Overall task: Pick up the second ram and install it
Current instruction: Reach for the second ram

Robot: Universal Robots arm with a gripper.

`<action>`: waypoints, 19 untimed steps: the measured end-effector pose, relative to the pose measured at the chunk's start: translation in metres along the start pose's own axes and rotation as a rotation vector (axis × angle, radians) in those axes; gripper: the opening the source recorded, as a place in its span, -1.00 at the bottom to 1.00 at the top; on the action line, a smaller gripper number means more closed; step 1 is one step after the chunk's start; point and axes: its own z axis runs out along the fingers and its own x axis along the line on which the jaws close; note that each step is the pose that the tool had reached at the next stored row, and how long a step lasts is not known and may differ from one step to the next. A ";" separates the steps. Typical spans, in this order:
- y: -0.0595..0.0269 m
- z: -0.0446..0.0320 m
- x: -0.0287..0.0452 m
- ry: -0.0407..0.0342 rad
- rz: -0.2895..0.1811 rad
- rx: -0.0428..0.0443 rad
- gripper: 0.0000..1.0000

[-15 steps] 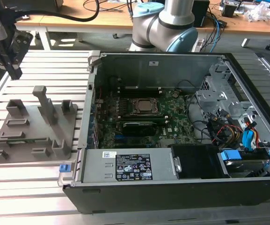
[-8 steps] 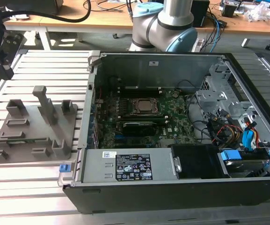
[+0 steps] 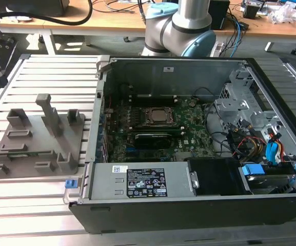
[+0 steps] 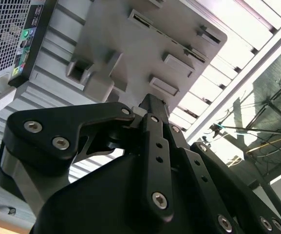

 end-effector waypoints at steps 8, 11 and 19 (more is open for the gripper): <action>-0.0004 -0.0001 0.0106 -0.0001 0.000 0.0000 -0.79; -0.0012 0.0001 0.0166 0.0001 0.000 0.0000 -0.79; -0.0022 0.0005 0.0167 0.0001 0.000 0.0000 -0.79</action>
